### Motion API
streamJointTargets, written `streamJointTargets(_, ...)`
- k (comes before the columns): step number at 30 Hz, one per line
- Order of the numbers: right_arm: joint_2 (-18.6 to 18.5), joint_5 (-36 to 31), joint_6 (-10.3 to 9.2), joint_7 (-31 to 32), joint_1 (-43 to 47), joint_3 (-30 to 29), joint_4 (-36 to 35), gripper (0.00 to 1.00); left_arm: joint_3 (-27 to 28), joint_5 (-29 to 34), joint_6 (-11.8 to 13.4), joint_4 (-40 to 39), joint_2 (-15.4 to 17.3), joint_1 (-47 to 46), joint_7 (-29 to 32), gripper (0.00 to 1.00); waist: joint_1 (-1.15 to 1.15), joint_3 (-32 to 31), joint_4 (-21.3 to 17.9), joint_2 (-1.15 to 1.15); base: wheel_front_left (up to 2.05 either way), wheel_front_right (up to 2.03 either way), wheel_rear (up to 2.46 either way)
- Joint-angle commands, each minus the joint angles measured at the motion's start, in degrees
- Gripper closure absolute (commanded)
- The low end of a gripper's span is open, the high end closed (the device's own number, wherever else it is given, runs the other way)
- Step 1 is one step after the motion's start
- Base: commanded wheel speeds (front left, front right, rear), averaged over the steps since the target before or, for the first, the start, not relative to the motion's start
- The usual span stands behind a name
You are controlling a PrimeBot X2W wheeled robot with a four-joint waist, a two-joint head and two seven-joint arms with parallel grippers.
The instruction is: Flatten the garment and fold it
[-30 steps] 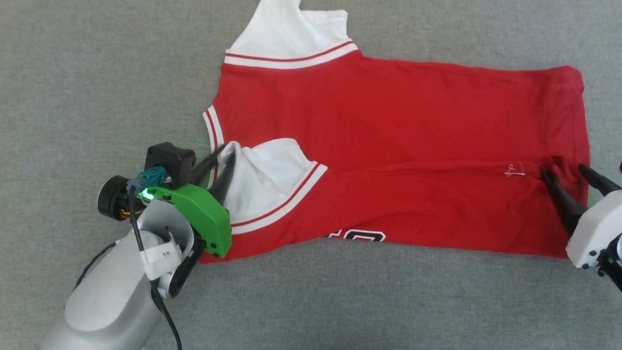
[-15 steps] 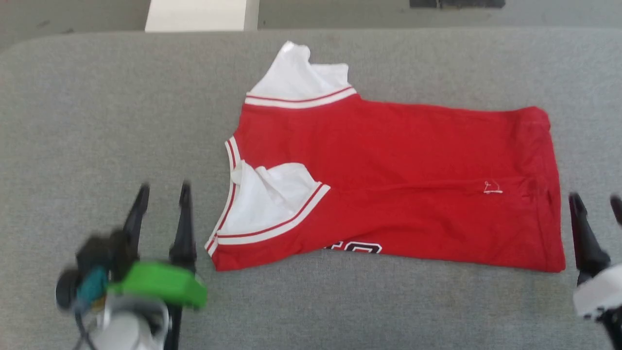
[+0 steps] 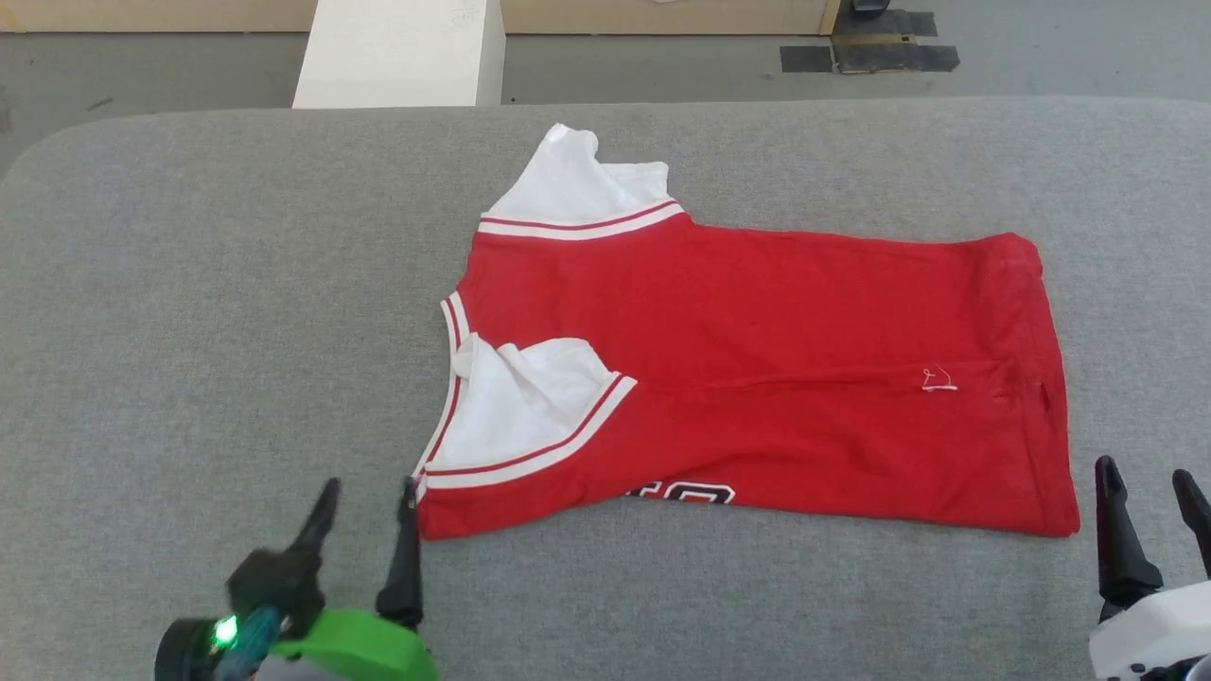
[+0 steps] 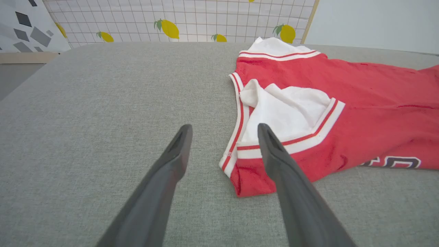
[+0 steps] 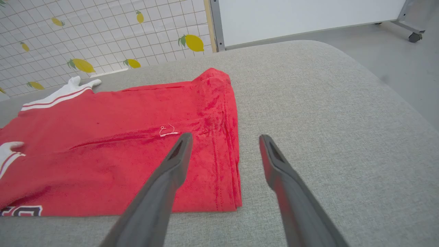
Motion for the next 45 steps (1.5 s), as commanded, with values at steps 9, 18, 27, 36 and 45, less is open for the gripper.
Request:
streamJointTargets(9, 0.1, -0.4, -0.09, 0.6, -2.0, 1.0, -1.0, 0.0, -5.8, -2.1, -7.0, 4.4, 5.1, -9.6, 20.2, 0.0, 0.0, 2.8, -0.2, 0.0, 0.0, 0.0, 0.0)
streamJointTargets(18, 0.1, -0.1, -0.09, 0.9, -2.8, 1.3, -0.9, 0.0, -6.9, -5.0, -9.5, 9.9, 4.6, -12.9, 25.6, 0.0, 0.0, 5.5, -1.3, 0.0, 0.0, 0.0, 0.0)
streamJointTargets(27, -2.3, -0.6, -0.09, 3.3, -4.0, 2.5, -0.9, 0.0, -7.7, -6.9, -11.6, 11.7, 4.1, -13.2, 26.5, 1.0, 0.0, 4.4, -0.9, 0.0, 0.0, 0.0, 0.0)
streamJointTargets(36, -8.1, 1.5, -0.09, 21.8, -7.2, 1.1, 3.0, 0.0, -3.2, -8.0, -8.1, 6.3, 5.9, -10.5, 22.6, 1.0, 0.0, 4.4, 0.3, 0.0, 0.0, 0.0, 0.0)
streamJointTargets(45, -7.9, 3.8, -0.09, 33.2, -8.4, 2.8, 5.5, 1.0, -4.3, -6.9, -7.5, 3.4, 4.9, -13.2, 23.5, 1.0, 0.0, 7.7, 2.2, 0.0, 0.0, 0.0, 0.0)
